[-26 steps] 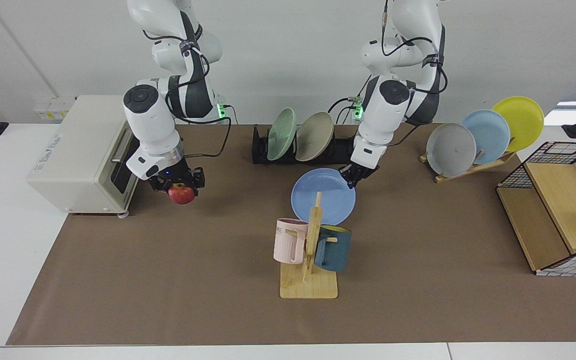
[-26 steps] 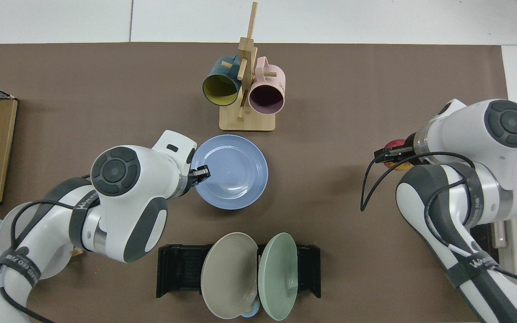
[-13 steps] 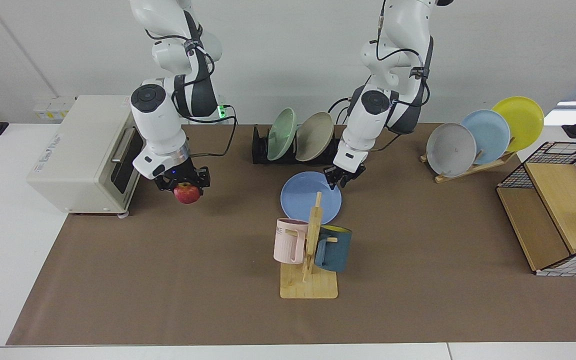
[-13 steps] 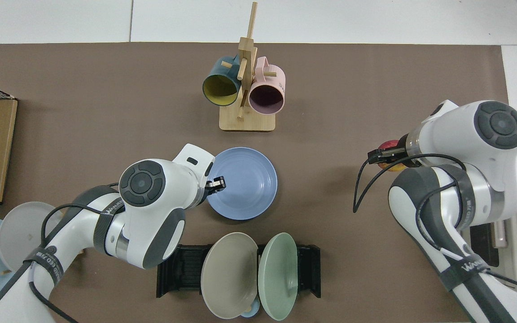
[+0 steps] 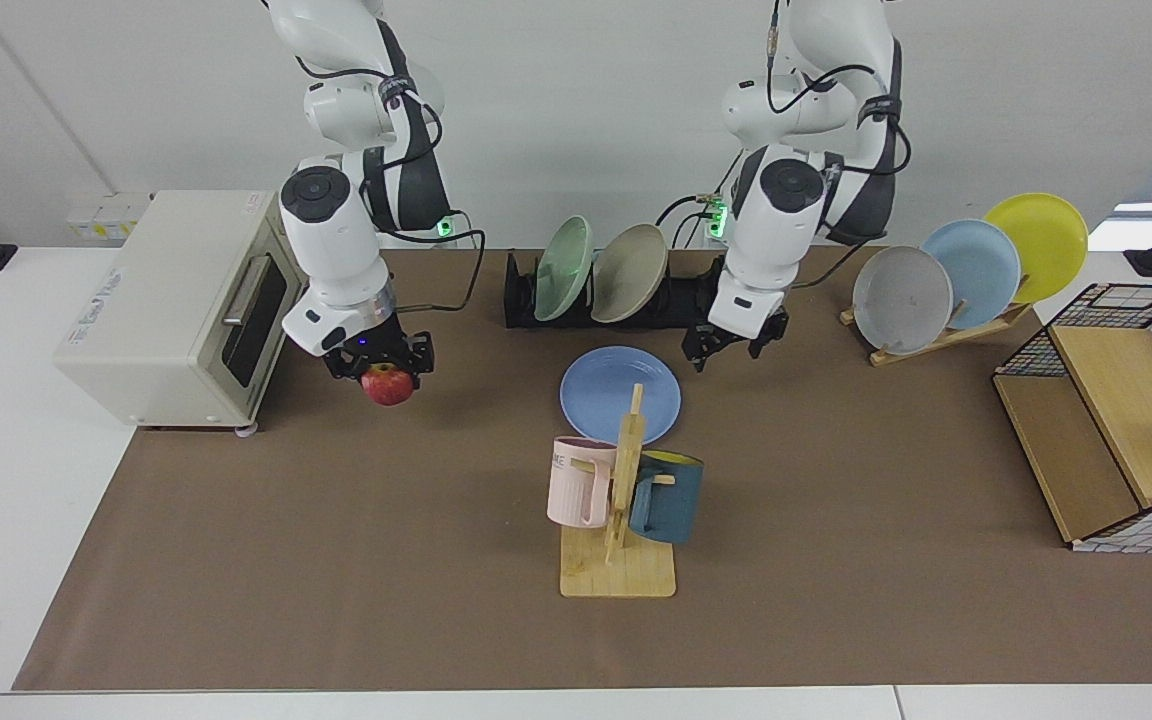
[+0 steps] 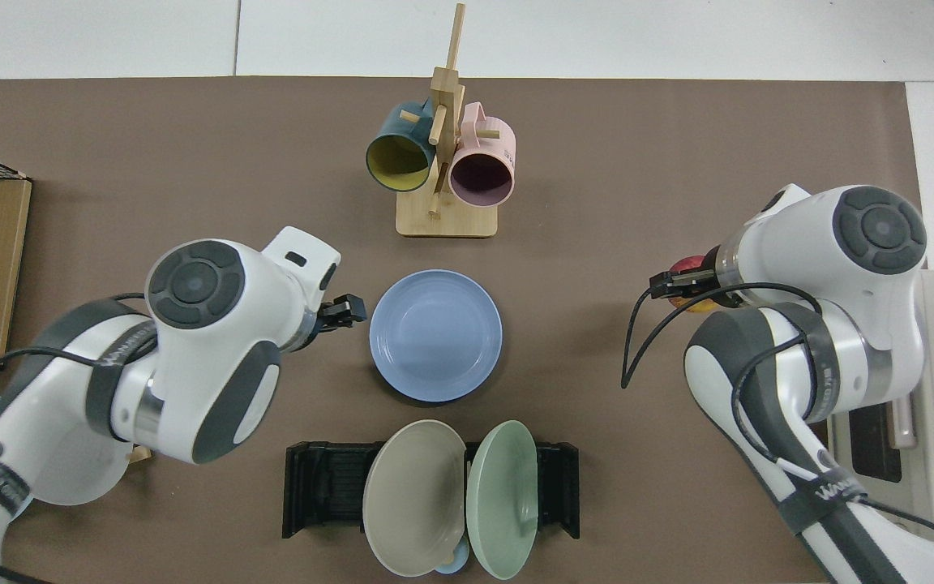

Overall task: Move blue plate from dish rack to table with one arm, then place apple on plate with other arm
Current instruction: 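Set the blue plate on the table and open the left gripper, then carry the apple over the plate with the right gripper while the left gripper withdraws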

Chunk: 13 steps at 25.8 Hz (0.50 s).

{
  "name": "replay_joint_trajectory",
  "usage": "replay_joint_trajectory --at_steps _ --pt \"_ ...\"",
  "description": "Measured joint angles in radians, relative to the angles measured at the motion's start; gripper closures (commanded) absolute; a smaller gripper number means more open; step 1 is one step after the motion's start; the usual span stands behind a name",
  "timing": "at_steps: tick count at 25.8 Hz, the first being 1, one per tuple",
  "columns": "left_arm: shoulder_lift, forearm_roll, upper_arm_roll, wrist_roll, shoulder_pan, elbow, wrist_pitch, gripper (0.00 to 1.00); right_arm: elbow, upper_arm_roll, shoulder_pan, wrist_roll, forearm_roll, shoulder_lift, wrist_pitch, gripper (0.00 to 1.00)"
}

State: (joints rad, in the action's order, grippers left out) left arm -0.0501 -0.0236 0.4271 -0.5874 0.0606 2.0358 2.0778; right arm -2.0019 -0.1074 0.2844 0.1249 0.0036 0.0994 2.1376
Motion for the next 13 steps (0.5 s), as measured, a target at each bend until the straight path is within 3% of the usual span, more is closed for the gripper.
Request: replay_joint_trajectory --at_steps 8,13 --pt "0.103 0.000 -0.166 0.273 0.004 -0.155 -0.318 0.00 0.004 0.005 0.148 0.193 0.000 0.000 0.001 1.00" --pt "0.126 0.004 -0.298 0.479 0.003 -0.200 -0.399 0.00 0.029 0.007 0.275 0.371 0.016 0.012 0.004 1.00"
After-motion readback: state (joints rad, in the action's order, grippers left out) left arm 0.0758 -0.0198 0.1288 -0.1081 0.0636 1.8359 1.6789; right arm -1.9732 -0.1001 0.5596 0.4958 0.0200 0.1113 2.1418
